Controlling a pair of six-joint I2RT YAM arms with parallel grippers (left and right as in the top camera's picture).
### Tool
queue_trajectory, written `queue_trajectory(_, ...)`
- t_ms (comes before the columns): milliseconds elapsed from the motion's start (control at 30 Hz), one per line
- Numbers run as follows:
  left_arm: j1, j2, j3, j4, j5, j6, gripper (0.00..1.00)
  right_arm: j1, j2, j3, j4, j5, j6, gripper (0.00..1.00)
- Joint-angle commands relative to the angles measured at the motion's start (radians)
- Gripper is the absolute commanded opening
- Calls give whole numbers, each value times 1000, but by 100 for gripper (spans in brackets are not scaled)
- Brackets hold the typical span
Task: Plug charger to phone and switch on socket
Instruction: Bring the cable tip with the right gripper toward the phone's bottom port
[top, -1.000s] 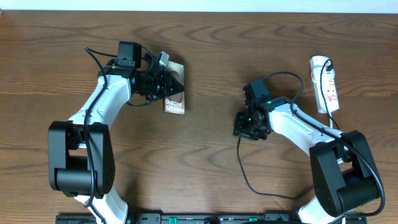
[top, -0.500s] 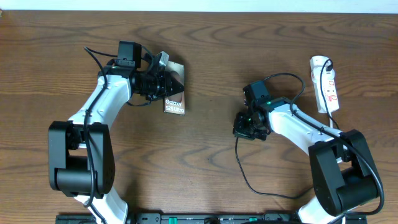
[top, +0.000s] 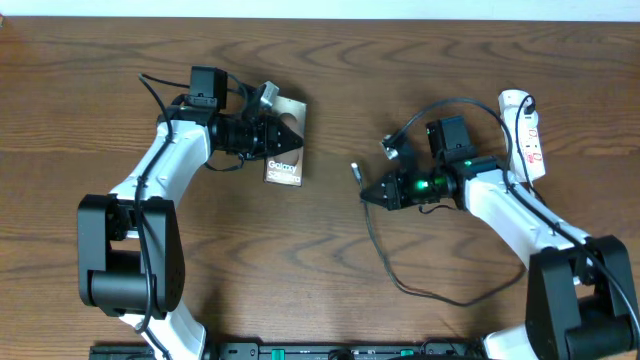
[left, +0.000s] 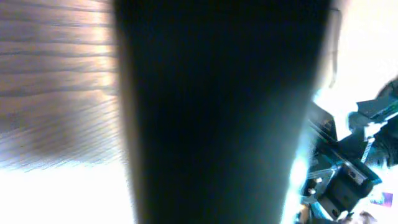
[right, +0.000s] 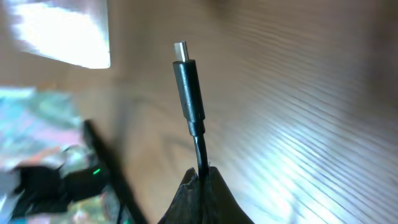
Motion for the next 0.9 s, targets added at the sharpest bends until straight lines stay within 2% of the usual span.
queue_trajectory(0,0,-24,1,1,98,51,7,1,-2,1,10,-133,-116,1)
queue_trajectory(167,0,-24,1,1,98,51,8,1,-2,1,104,-208,-81,1)
queue_trajectory(567,-43,-24,1,2,98,50,7,41,-2,1,561,-198,344,1)
queue_trajectory(767,-89,-24,1,10,104,50,7,50,-2,1,669,-136,428,1)
queue_trajectory(867,-101,-24,1,23,154,51,7,51,-2,1,682,-109,462,1)
